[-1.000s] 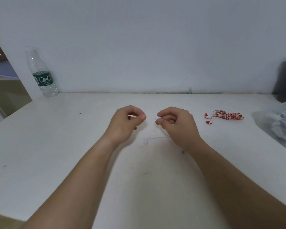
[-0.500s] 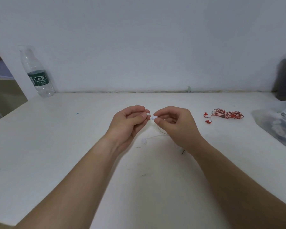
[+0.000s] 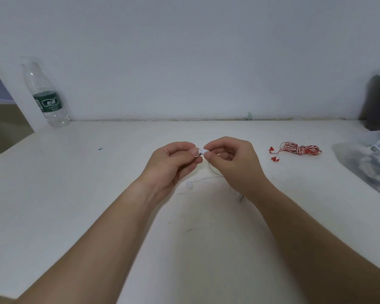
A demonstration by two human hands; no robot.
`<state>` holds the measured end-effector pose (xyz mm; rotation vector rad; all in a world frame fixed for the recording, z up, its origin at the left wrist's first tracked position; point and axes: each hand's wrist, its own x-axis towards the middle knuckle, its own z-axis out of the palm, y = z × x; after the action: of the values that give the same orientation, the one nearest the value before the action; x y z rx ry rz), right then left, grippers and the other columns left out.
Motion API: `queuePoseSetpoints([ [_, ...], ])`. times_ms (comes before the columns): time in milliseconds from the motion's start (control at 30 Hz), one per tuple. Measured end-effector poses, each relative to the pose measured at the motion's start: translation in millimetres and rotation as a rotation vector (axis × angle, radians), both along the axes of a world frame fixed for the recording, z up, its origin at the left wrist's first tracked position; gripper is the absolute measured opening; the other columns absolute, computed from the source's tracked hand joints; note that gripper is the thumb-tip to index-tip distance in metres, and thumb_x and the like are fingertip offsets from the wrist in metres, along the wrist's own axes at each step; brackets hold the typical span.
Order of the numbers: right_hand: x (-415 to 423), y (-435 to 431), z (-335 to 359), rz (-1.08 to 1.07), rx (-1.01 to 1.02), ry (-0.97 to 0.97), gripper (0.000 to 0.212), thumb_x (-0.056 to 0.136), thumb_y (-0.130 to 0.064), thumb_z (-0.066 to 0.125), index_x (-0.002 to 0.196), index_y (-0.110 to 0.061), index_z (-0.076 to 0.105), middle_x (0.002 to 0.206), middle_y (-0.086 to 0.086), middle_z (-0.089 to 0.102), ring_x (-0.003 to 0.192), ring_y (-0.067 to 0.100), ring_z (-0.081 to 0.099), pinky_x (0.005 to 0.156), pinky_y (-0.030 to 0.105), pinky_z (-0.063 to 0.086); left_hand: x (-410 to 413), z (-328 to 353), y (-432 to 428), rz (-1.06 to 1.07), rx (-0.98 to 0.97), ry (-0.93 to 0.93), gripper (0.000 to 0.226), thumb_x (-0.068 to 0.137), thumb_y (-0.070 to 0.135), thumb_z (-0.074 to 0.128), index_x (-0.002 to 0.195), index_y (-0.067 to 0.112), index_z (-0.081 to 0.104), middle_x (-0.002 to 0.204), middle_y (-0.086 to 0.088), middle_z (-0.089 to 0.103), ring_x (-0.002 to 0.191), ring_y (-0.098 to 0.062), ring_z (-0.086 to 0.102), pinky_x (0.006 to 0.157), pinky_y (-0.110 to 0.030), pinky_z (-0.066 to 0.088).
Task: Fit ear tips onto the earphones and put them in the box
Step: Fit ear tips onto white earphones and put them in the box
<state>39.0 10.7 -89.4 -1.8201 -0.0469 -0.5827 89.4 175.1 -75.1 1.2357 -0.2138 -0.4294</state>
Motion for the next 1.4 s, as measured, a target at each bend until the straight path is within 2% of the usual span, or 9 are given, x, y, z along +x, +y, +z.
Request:
queuePoseSetpoints([
  [333, -1, -2, 2, 0.029, -0.005, 0.015, 0.004, 0.086, -0.016, 0.077, 0.088, -0.012, 0.076, 0.071, 0.002, 0.071, 0.045, 0.004, 0.049, 0.052, 0.013, 0.037, 1, 1, 2, 0.003, -0.029, 0.027, 0.018, 0.089, -0.003, 0.067, 0.104, 0.004, 0.064, 0.095, -0.010, 0.077, 0.085, -0.019, 0.074, 0.078, -0.021, 0.059],
  [467, -1, -8, 1, 0.100, -0.018, 0.015, 0.003, 0.087, -0.015, 0.075, 0.090, -0.016, 0.078, 0.078, 0.003, 0.074, 0.054, 0.026, 0.047, 0.060, 0.029, 0.040, 3, 1, 4, -0.052, -0.038, 0.054, 0.016, 0.089, -0.004, 0.065, 0.102, 0.006, 0.064, 0.091, -0.008, 0.076, 0.083, -0.018, 0.074, 0.074, -0.020, 0.059],
  [600, 0, -12, 2, 0.143, 0.001, 0.030, 0.010, 0.088, -0.004, 0.072, 0.094, -0.011, 0.077, 0.080, 0.001, 0.073, 0.065, 0.019, 0.056, 0.068, 0.035, 0.047, 3, 0, 6, -0.120, -0.062, 0.109, 0.017, 0.089, -0.005, 0.063, 0.102, 0.006, 0.065, 0.091, -0.011, 0.075, 0.082, -0.019, 0.074, 0.072, -0.021, 0.059],
  [700, -1, -14, 3, 0.165, -0.002, 0.034, 0.011, 0.087, -0.002, 0.073, 0.095, -0.009, 0.077, 0.085, 0.004, 0.075, 0.073, 0.034, 0.063, 0.076, 0.041, 0.053, 3, -1, 8, -0.166, -0.072, 0.133, 0.019, 0.085, -0.004, 0.064, 0.102, 0.005, 0.065, 0.092, -0.012, 0.074, 0.082, -0.019, 0.074, 0.071, -0.020, 0.059],
  [800, -2, -14, 4, 0.189, 0.010, 0.041, 0.012, 0.087, -0.001, 0.073, 0.093, -0.010, 0.077, 0.082, -0.001, 0.075, 0.071, 0.022, 0.062, 0.073, 0.031, 0.052, 4, -1, 8, -0.189, -0.066, 0.134, 0.020, 0.083, -0.003, 0.064, 0.102, 0.005, 0.066, 0.092, -0.012, 0.074, 0.081, -0.018, 0.074, 0.070, -0.021, 0.059],
  [933, -3, -14, 4, 0.197, 0.013, 0.041, 0.010, 0.086, -0.002, 0.074, 0.093, -0.008, 0.077, 0.084, 0.005, 0.076, 0.072, 0.016, 0.062, 0.071, 0.025, 0.050, 2, -1, 8, -0.196, -0.059, 0.130, 0.018, 0.086, -0.005, 0.061, 0.100, 0.005, 0.066, 0.090, -0.013, 0.074, 0.080, -0.018, 0.074, 0.069, -0.020, 0.059],
  [1033, -4, -14, 5, 0.192, 0.021, 0.049, 0.010, 0.086, -0.002, 0.074, 0.094, -0.006, 0.076, 0.077, -0.005, 0.075, 0.068, 0.007, 0.064, 0.069, 0.020, 0.050, 3, -2, 8, -0.191, -0.068, 0.130, 0.017, 0.088, -0.007, 0.060, 0.099, 0.005, 0.066, 0.090, -0.013, 0.074, 0.080, -0.019, 0.074, 0.070, -0.021, 0.059],
  [1200, -4, -13, 4, 0.160, 0.047, 0.025, 0.010, 0.086, -0.005, 0.076, 0.095, -0.008, 0.076, 0.089, 0.010, 0.077, 0.083, 0.045, 0.066, 0.078, 0.047, 0.055, 3, -3, 6, -0.171, -0.098, 0.133, 0.018, 0.088, -0.007, 0.060, 0.099, 0.004, 0.066, 0.092, -0.014, 0.073, 0.082, -0.020, 0.074, 0.070, -0.021, 0.059],
  [1400, -4, -12, 4, 0.158, 0.071, 0.030, 0.009, 0.085, -0.007, 0.077, 0.094, -0.009, 0.076, 0.088, 0.012, 0.076, 0.085, 0.051, 0.063, 0.074, 0.044, 0.050, 3, -5, 4, -0.156, -0.107, 0.119, 0.024, 0.077, -0.002, 0.067, 0.100, 0.005, 0.066, 0.093, -0.014, 0.074, 0.084, -0.021, 0.074, 0.072, -0.021, 0.059],
])
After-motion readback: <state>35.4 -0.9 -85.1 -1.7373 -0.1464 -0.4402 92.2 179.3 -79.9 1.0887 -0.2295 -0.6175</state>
